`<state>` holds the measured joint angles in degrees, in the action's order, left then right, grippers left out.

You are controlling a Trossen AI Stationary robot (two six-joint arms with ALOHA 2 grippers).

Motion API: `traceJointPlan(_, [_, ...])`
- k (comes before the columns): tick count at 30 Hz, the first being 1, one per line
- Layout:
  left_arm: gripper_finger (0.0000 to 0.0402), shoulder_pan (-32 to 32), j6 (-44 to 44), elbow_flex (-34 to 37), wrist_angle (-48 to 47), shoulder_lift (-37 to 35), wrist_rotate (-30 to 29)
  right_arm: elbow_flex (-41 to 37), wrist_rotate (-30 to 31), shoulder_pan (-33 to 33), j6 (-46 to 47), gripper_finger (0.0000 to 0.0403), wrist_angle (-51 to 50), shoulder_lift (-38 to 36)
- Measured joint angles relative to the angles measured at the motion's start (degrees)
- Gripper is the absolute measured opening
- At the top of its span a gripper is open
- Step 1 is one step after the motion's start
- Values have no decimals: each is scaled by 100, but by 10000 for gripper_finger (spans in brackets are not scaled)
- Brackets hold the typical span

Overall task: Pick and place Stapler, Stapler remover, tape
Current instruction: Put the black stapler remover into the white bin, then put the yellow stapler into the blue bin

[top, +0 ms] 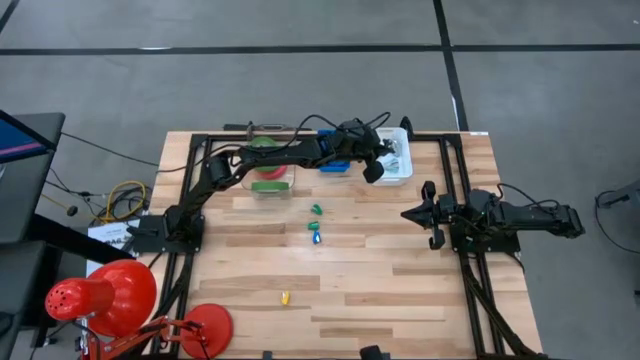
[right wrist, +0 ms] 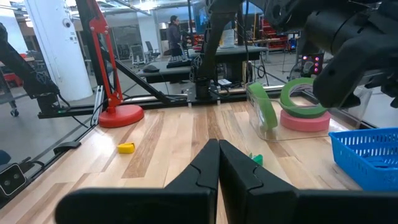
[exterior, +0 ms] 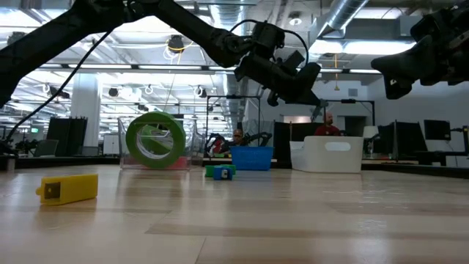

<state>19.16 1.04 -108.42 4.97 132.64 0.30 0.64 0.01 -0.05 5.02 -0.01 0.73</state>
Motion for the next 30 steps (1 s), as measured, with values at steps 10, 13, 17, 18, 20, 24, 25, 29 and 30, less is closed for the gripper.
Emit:
traceJointPlan(10, [47, -8, 0, 0, 45, 0, 130, 0, 0, 2, 1, 0, 0, -1])
traceJointPlan(13, [70, -12, 0, 0, 48, 0, 130, 0, 0, 2, 1, 0, -1, -2])
traceJointPlan(17, [95, -26, 0, 0, 72, 0, 131, 0, 0, 2, 2, 0, -1, -2])
traceJointPlan(18, [100, -34, 0, 0, 72, 0, 129, 0, 0, 0, 0, 0, 0, -2])
traceJointPlan(20, [108, -49, 0, 0, 70, 0, 131, 0, 0, 0, 2, 0, 0, 0])
traceJointPlan(24, [121, -86, 7, 0, -2, -101, 131, 0, 0, 1, 1, 0, -2, -1])
traceJointPlan(25, [124, -101, 15, 0, 4, -138, 129, 0, 0, 2, 1, 0, -1, -1])
traceJointPlan(29, [136, -135, 17, 0, -171, -356, 131, 0, -1, 2, 0, 0, -1, 0])
traceJointPlan(30, [139, -149, 17, 0, -274, -423, 131, 0, 0, 1, 2, 0, -2, -1])
